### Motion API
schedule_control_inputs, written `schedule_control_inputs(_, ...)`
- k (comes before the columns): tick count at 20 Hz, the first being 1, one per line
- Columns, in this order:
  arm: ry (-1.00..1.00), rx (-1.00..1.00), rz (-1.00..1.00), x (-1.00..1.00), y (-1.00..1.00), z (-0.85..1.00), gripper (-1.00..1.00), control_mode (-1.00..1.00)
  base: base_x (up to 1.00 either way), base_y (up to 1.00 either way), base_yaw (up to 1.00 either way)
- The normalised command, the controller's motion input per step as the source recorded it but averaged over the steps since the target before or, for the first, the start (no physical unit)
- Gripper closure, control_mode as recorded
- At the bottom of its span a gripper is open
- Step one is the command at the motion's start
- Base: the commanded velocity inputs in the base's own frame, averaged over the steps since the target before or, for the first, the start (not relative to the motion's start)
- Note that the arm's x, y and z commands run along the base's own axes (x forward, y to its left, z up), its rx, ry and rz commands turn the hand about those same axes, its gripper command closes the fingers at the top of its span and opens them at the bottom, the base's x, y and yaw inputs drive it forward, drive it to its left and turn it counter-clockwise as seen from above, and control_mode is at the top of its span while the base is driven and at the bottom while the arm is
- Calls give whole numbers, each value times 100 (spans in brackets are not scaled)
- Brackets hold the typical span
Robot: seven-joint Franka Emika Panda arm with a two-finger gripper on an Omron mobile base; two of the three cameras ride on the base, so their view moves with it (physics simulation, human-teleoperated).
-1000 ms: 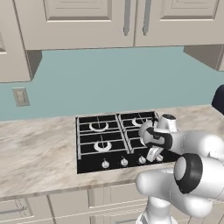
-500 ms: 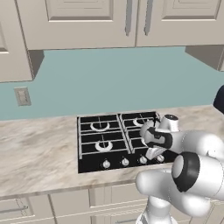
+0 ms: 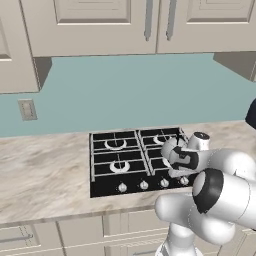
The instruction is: The kettle is done boiling. Turn off the stove, then wait for 300 timesteps before moving the kettle to the dining table.
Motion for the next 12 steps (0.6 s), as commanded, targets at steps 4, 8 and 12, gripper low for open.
schedule_control_inputs(4,0,0,-33,-69,-20,-35,100,-100,0,0,0)
schedule_control_inputs(8,0,0,-27,-52,-1,-33,-100,-100,0,0,0)
schedule_control_inputs(12,0,0,-24,-29,0,-15,-100,-100,0,0,0)
